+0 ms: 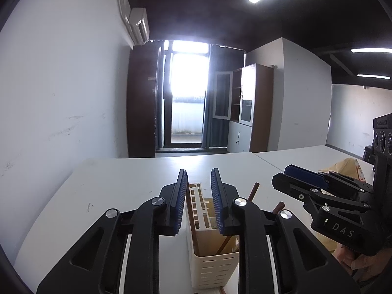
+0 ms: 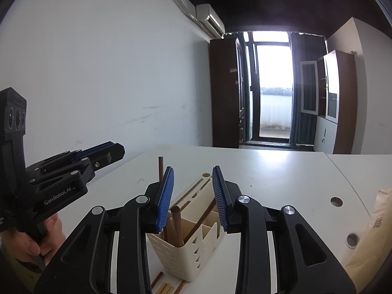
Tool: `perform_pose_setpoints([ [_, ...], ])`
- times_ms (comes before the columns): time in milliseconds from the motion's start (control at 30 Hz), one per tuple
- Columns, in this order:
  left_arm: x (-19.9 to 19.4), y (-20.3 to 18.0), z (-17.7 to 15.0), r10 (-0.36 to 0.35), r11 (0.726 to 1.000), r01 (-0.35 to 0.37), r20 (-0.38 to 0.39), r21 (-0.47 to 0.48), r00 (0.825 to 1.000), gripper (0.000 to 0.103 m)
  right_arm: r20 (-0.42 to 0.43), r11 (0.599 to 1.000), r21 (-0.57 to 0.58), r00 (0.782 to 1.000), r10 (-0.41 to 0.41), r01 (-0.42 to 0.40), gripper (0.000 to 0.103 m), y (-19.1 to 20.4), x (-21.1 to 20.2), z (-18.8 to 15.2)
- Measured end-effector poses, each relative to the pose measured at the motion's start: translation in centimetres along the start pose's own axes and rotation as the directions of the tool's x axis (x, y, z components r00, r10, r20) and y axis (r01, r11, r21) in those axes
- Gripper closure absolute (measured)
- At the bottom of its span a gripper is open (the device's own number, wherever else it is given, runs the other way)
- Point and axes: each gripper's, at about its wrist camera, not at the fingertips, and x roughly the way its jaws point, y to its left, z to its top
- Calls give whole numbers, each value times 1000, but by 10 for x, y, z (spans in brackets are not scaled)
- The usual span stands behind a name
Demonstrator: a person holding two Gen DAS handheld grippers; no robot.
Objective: Organize utensils
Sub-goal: 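Drop the chopsticks into the holder and open both grippers, then lower both open grippers toward the chopsticks lying beside the holder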
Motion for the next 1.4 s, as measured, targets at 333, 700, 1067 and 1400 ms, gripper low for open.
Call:
perform_pose_setpoints([
  [333, -25, -8, -3, 41, 999, -41, 17, 34, 999, 69, 29, 1000, -3, 999, -16, 17, 60, -1, -13, 3],
  [700, -40, 4, -31, 68, 998, -68, -50, 0, 996, 56, 9, 1000, -17, 1000, -16, 16, 49, 2, -28, -10],
  [1067, -25, 12, -77, 54, 999, -54, -156, 2, 986, 50, -129, 1000, 27, 992, 2, 2, 44, -5, -2, -67],
  [1400, 1, 30, -112, 65, 997, -76, -282, -26, 957, 50, -272, 1000, 15, 962, 8, -4, 42, 0, 19, -117],
])
